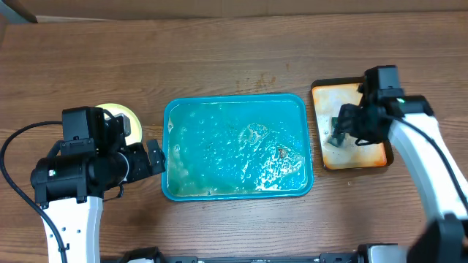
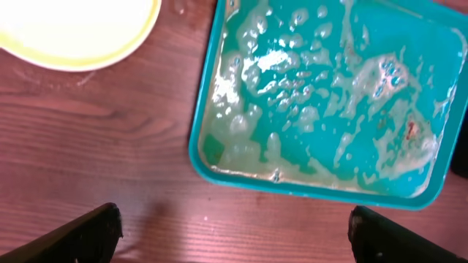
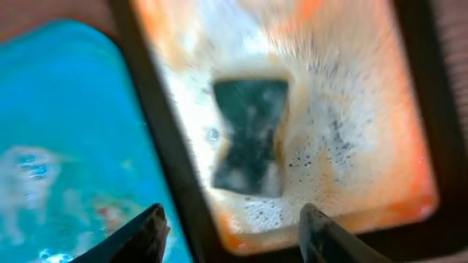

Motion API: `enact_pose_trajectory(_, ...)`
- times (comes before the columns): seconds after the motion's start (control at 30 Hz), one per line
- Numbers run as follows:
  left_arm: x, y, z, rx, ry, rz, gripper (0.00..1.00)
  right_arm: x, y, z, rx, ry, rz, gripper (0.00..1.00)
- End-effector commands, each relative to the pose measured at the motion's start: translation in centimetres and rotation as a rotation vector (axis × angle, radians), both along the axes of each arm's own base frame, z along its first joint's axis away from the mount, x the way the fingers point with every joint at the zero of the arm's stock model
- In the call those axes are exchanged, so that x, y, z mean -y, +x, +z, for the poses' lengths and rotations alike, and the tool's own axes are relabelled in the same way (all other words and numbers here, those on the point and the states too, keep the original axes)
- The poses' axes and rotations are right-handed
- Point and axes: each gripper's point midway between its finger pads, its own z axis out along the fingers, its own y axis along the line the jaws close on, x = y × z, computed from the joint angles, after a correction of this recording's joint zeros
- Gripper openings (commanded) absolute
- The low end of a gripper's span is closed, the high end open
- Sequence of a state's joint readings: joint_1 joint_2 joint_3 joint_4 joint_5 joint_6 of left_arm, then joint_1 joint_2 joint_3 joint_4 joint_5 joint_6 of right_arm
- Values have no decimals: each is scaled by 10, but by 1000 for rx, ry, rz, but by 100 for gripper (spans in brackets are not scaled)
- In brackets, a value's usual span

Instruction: Clean dirty plates on tray and stack at the side

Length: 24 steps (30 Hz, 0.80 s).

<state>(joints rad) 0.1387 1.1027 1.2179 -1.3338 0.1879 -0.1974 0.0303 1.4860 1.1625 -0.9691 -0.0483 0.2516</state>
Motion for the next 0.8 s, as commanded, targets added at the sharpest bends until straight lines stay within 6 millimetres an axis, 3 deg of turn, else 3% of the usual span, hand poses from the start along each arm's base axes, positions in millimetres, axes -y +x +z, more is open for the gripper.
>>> enact_pose_trajectory(0.0, 2, 4, 0, 18, 10, -55, 100, -2, -3, 26, 68, 6, 33, 61)
enact_pose_trajectory(0.17, 3, -1, -1, 8, 21, -91, 100, -1, -22, 45, 96, 12, 17, 68)
enact_pose_trajectory(0.27, 2, -3, 3, 34, 39, -111, 100, -1, -39, 63, 168, 15, 14, 80)
enact_pose_trajectory(0.33, 2, -6, 9, 66, 49, -108, 100, 0, -51, 73, 220, 16, 15, 97)
enact_pose_trajectory(0.37, 2, -8, 13, 85, 53, -107, 100, 0, -59, 78, 251, 15, 16, 100)
enact_pose_trajectory(0.63, 3, -40, 63, 365, 122, -85, 100, 1, -116, 110, 494, 19, 20, 100)
enact_pose_trajectory(0.77, 5, -58, 64, 461, 139, -81, 100, 2, -135, 121, 553, 20, 20, 100)
